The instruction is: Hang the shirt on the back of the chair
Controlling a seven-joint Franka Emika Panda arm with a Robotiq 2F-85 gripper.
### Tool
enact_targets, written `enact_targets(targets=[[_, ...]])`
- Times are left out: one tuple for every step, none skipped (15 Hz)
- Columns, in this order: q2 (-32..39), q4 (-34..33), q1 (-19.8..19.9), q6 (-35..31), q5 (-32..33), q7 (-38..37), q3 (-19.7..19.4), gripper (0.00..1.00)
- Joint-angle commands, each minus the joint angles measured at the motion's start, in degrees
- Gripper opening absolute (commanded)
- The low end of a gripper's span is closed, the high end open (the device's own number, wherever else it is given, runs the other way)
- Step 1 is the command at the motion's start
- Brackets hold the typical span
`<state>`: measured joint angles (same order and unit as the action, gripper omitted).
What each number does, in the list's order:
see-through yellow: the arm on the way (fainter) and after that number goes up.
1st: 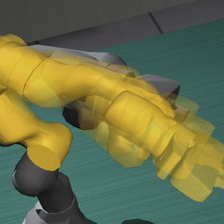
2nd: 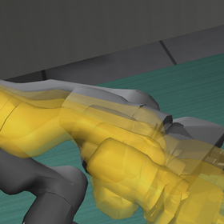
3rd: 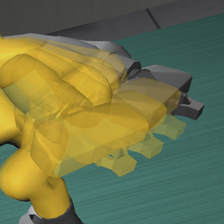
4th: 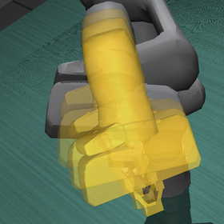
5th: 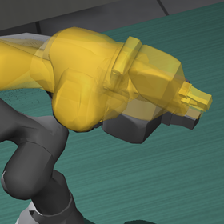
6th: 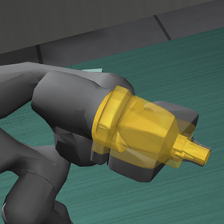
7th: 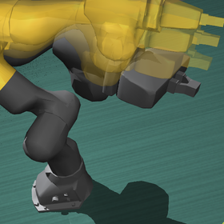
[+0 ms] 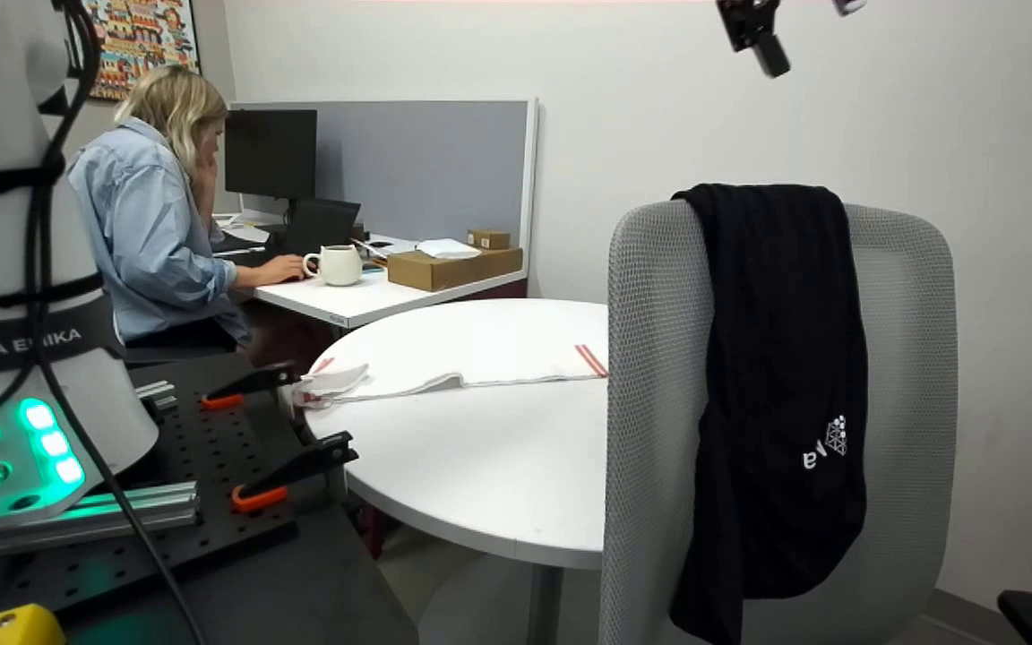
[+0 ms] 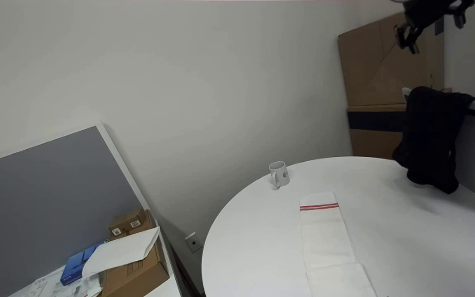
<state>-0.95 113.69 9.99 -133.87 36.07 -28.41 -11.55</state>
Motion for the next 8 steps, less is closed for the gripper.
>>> enact_targets(targets=[[-5.8, 12.9, -2.4, -4.7, 0.1, -1.6, 3.7, 1.0], [-6.8, 15.8, -3.2, -5.8, -0.8, -2.2, 5.0, 1.0], [-7.5, 17.9, -3.8, -7.0, -4.6, -0.4, 5.8, 1.0], [-7.9, 19.3, -4.5, -7.7, -8.7, 1.7, 6.5, 1.0], [-8.5, 21.2, -5.2, -8.5, -13.9, 4.8, 6.9, 1.0], [-8.8, 22.2, -5.8, -8.6, -18.7, 7.6, 7.3, 1.0], [-9.1, 23.4, -6.5, -8.2, -23.4, 10.3, 7.5, 1.0], [-9.2, 24.1, -6.9, -7.2, -26.9, 12.2, 7.7, 1.0]])
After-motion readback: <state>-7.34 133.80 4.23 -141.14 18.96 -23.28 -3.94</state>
